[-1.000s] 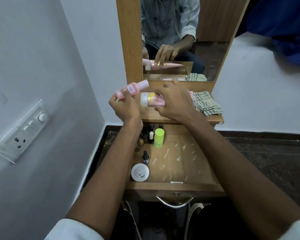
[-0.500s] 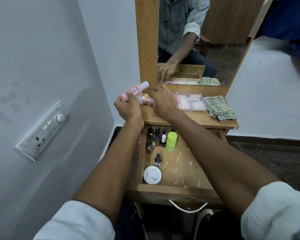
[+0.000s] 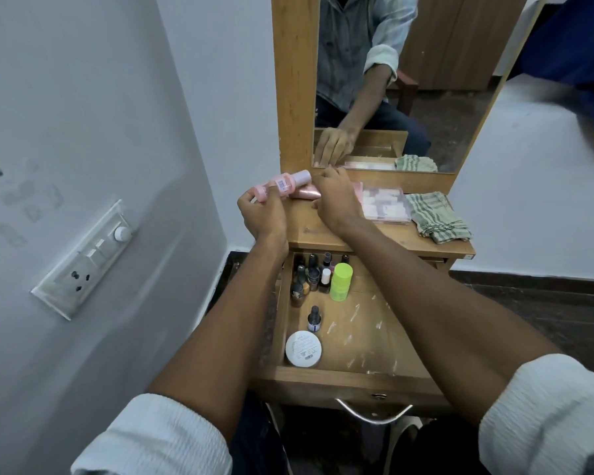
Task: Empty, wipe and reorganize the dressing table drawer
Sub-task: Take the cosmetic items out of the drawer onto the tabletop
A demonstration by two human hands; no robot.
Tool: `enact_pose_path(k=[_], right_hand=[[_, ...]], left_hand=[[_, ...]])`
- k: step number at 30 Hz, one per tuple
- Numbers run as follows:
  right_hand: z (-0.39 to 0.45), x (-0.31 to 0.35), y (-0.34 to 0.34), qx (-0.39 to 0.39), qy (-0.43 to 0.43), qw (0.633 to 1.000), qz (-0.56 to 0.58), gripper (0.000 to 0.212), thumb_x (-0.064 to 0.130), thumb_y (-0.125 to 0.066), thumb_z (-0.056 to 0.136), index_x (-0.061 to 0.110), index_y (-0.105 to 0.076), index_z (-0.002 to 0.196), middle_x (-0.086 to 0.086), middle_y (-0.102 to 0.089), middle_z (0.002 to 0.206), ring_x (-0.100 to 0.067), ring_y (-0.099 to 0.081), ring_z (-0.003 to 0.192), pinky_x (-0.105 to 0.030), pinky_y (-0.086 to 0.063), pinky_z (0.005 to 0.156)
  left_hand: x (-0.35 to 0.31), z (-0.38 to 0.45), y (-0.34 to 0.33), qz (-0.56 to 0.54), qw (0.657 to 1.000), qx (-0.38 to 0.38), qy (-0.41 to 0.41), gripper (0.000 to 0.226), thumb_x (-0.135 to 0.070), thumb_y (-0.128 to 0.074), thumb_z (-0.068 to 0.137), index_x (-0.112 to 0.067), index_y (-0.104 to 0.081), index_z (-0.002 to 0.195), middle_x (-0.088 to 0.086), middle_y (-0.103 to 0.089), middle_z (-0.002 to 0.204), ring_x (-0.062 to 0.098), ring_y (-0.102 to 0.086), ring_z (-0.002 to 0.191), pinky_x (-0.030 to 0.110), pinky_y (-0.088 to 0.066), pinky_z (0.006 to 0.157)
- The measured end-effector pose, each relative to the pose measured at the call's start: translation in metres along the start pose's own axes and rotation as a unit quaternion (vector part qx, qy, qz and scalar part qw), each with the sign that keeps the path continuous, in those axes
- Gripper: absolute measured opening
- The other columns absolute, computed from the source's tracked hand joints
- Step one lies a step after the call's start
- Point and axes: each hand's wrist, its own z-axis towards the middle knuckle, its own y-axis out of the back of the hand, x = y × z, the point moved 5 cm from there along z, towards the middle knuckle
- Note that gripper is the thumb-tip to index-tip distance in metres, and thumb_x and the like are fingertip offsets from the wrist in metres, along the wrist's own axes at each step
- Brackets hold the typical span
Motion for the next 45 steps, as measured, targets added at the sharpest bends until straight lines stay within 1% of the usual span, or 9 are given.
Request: enact_pose_path(k=[5, 8, 10, 12, 19, 25, 31, 34, 45], right_hand=[[-0.021, -0.005, 0.014, -0.064, -0.066, 0.972, 0.217, 0.046, 0.017, -0.08, 0.081, 0.015, -0.069, 0.126, -0.003, -0.071, 0.113, -0.022, -0.061, 0.107, -0.028, -0.045, 0.085], [-0.03, -0.006, 0.018, -0.064, -0.176, 0.884, 0.427, 0.035, 0.017, -0.081, 0.084, 0.012, -0.073, 0.118, -0.008, -0.077, 0.088, -0.014, -0.07, 0.073, -0.029, -0.057, 0.062], [-0.032, -0.005, 0.019, -0.055, -0.222, 0.82, 0.525, 0.039, 0.017, -0.086, 0.084, 0.006, -0.071, 0.118, -0.013, -0.078, 0.087, -0.012, -0.071, 0.066, -0.024, -0.054, 0.055], [-0.03, -0.005, 0.02, -0.042, -0.234, 0.798, 0.554, 0.041, 0.014, -0.087, 0.082, 0.005, -0.069, 0.118, -0.012, -0.079, 0.09, -0.013, -0.073, 0.07, -0.024, -0.054, 0.056], [-0.028, -0.011, 0.027, -0.038, -0.195, 0.85, 0.488, 0.033, 0.018, -0.084, 0.081, 0.015, -0.071, 0.111, -0.008, -0.076, 0.093, -0.017, -0.072, 0.082, -0.029, -0.056, 0.063], [-0.053, -0.036, 0.028, -0.047, -0.15, 0.945, 0.286, 0.013, 0.026, -0.086, 0.081, 0.018, -0.078, 0.089, 0.005, -0.068, 0.072, -0.007, -0.055, 0.064, -0.023, -0.044, 0.063], [-0.058, -0.028, 0.023, -0.052, -0.06, 0.987, 0.139, 0.018, 0.009, -0.081, 0.084, 0.007, -0.081, 0.102, -0.009, -0.074, 0.103, -0.026, -0.06, 0.109, -0.03, -0.044, 0.098], [-0.053, -0.023, 0.021, -0.051, -0.05, 0.991, 0.117, 0.015, 0.007, -0.082, 0.082, 0.009, -0.08, 0.098, -0.008, -0.069, 0.101, -0.027, -0.056, 0.111, -0.019, -0.033, 0.086], [-0.05, -0.016, 0.024, -0.053, -0.007, 0.994, 0.1, 0.018, 0.0, -0.078, 0.082, 0.005, -0.078, 0.099, -0.011, -0.067, 0.104, -0.029, -0.059, 0.107, -0.027, -0.04, 0.081]], left_hand=[[0.0, -0.004, 0.002, -0.01, 0.999, 0.03, 0.02, 0.05, -0.029, -0.076, 0.083, -0.009, -0.061, 0.126, 0.008, -0.073, 0.121, 0.023, -0.077, 0.103, 0.037, -0.066, 0.087], [-0.003, -0.011, 0.001, 0.027, 0.997, 0.073, 0.012, 0.05, -0.033, -0.082, 0.08, -0.016, -0.063, 0.123, 0.006, -0.074, 0.118, 0.021, -0.076, 0.102, 0.039, -0.065, 0.089], [-0.006, -0.019, -0.001, 0.075, 0.991, 0.106, -0.016, 0.048, -0.035, -0.086, 0.083, -0.017, -0.065, 0.122, 0.002, -0.073, 0.117, 0.018, -0.073, 0.103, 0.031, -0.061, 0.084], [-0.009, -0.023, -0.002, 0.128, 0.981, 0.137, -0.055, 0.044, -0.036, -0.086, 0.088, -0.018, -0.067, 0.123, 0.0, -0.075, 0.114, 0.014, -0.072, 0.101, 0.026, -0.056, 0.078], [-0.028, -0.026, -0.008, 0.317, 0.896, 0.191, -0.247, 0.029, -0.017, -0.077, 0.094, -0.026, -0.074, 0.122, -0.007, -0.078, 0.114, 0.016, -0.07, 0.104, 0.045, -0.057, 0.097], [-0.024, -0.03, -0.015, 0.415, 0.835, 0.218, -0.288, 0.041, -0.002, -0.082, 0.083, -0.029, -0.083, 0.114, -0.003, -0.079, 0.115, 0.02, -0.071, 0.104, 0.041, -0.061, 0.087], [-0.018, -0.037, -0.011, 0.437, 0.833, 0.147, -0.306, 0.033, -0.003, -0.08, 0.089, -0.025, -0.084, 0.113, -0.004, -0.074, 0.123, 0.016, -0.066, 0.109, 0.028, -0.051, 0.079], [-0.021, -0.035, -0.013, 0.447, 0.838, 0.123, -0.289, 0.027, -0.004, -0.082, 0.089, -0.021, -0.084, 0.111, -0.004, -0.072, 0.119, 0.009, -0.065, 0.096, 0.026, -0.049, 0.072], [-0.026, -0.043, -0.014, 0.44, 0.841, 0.098, -0.299, 0.016, -0.02, -0.083, 0.091, -0.027, -0.084, 0.106, -0.003, -0.07, 0.111, 0.016, -0.065, 0.101, 0.032, -0.057, 0.075]])
